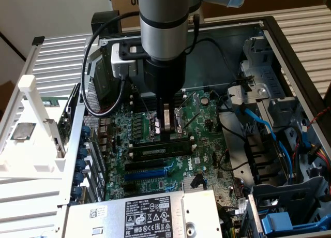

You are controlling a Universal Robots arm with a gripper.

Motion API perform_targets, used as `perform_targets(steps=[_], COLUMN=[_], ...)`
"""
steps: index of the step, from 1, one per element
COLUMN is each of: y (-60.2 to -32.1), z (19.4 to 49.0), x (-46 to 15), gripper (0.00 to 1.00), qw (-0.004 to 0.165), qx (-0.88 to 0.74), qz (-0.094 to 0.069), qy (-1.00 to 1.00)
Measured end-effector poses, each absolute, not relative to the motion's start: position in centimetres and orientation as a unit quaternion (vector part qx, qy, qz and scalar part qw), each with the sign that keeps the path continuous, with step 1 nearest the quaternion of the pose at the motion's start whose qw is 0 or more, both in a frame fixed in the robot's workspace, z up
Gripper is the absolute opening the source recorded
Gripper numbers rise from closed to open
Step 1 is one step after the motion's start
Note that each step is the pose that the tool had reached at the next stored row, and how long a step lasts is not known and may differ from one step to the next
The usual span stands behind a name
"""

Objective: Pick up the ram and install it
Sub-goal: 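Press down the ram until it locks into place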

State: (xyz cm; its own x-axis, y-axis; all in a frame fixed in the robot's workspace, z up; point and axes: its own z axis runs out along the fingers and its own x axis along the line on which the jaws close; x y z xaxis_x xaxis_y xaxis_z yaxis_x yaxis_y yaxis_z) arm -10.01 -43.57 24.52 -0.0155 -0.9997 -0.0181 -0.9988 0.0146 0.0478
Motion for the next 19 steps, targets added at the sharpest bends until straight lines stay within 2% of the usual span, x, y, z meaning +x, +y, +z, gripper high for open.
perform_targets(steps=[19], y=[-43.2], z=[23.1], x=[-10.2], gripper=[0.1], qw=[0.012], qx=[0.701], qz=[-0.022], qy=[-0.712])
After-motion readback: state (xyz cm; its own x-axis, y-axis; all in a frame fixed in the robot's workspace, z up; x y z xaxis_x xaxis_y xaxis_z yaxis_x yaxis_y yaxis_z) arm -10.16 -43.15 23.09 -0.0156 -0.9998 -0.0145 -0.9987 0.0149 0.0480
